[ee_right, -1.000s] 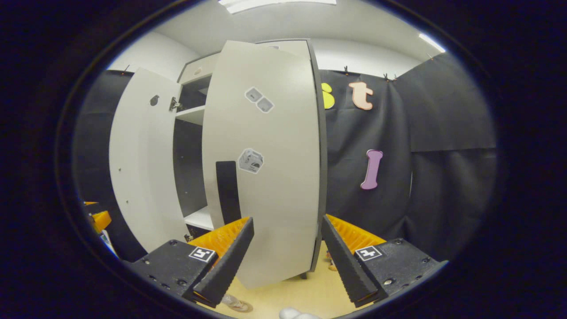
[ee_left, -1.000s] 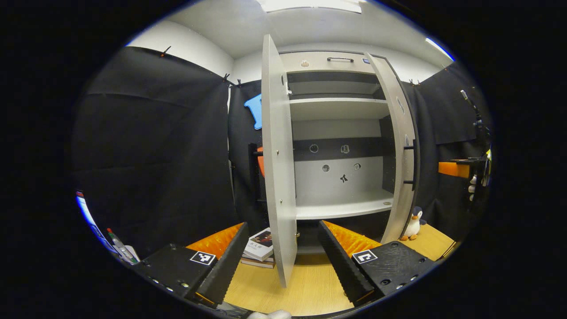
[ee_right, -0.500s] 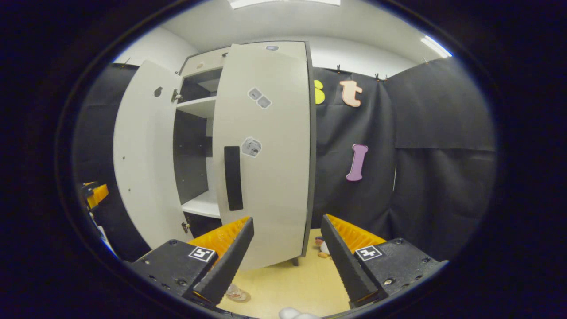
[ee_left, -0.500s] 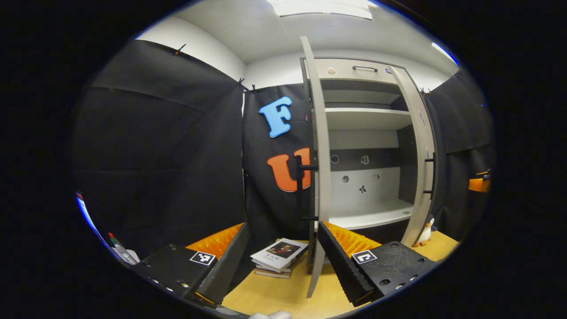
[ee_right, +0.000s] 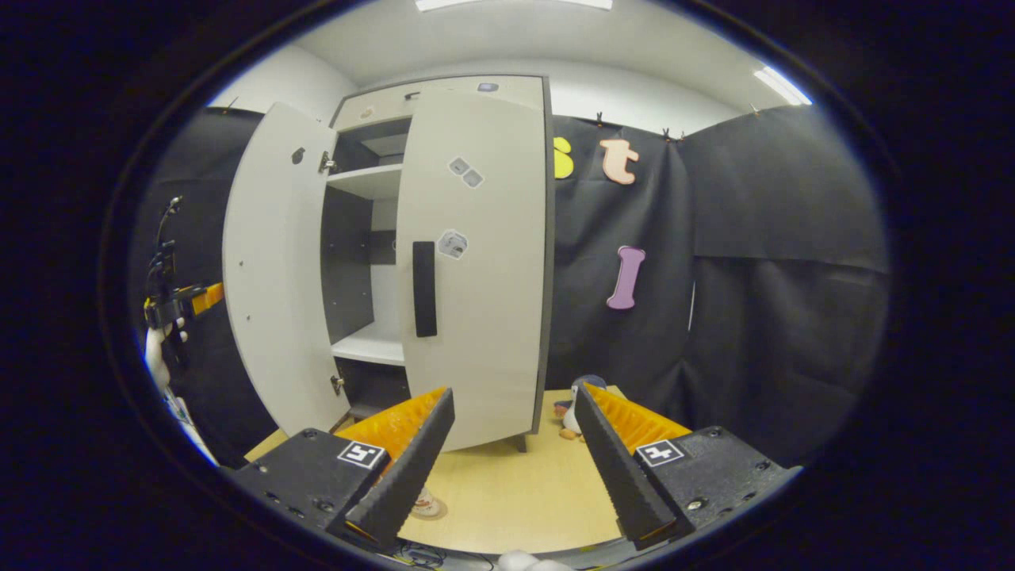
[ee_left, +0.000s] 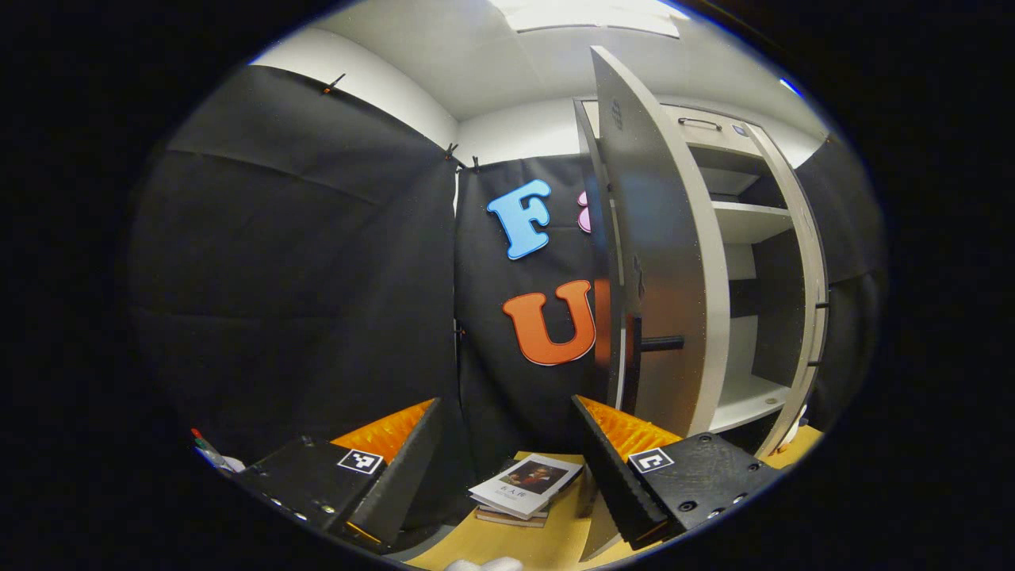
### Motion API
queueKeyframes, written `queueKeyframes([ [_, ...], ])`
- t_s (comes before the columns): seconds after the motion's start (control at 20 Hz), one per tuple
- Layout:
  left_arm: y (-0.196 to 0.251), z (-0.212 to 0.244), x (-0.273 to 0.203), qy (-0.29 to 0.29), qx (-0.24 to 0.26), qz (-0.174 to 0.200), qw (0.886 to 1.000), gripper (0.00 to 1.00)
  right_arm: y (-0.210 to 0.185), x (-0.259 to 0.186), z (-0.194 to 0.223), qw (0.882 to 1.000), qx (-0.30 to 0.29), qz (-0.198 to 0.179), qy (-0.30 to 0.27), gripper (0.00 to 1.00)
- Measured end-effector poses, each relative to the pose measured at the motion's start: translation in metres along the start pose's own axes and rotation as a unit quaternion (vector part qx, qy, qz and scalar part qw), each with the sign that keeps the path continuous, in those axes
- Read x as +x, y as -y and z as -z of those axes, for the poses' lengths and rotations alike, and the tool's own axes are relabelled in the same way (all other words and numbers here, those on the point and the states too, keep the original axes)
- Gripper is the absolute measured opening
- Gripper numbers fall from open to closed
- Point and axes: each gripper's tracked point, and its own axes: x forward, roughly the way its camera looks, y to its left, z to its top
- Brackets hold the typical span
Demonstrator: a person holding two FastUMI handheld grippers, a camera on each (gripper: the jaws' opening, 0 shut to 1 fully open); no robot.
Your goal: Grasp the bottle in the cabinet with the left hand and place it on the coaster, then close the right door with the right hand and the left door with the left hand.
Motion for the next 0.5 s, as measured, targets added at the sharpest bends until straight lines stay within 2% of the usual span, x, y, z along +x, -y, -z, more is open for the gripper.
queueKeyframes([
  [0.2, 0.011, -0.007, 0.007, 0.009, 0.016, 0.012, 1.000, 0.96, 0.002, -0.004, 0.007, 1.000, 0.017, 0.001, -0.009, 1.00],
  [0.25, 0.009, -0.006, 0.007, 0.010, 0.025, 0.010, 1.000, 0.89, 0.004, -0.004, 0.008, 1.000, 0.019, 0.001, -0.008, 1.00],
  [0.3, 0.009, -0.008, 0.006, 0.013, 0.031, 0.009, 0.999, 0.93, 0.005, -0.003, 0.006, 1.000, 0.020, 0.001, -0.006, 1.00],
  [0.45, 0.014, -0.006, 0.008, 0.007, 0.030, 0.009, 0.999, 0.93, 0.008, 0.002, 0.002, 1.000, 0.020, -0.005, -0.002, 1.00],
  [0.5, 0.014, -0.006, 0.007, 0.006, 0.027, 0.007, 1.000, 0.87, 0.010, 0.004, 0.000, 1.000, 0.021, -0.007, 0.000, 1.00],
])
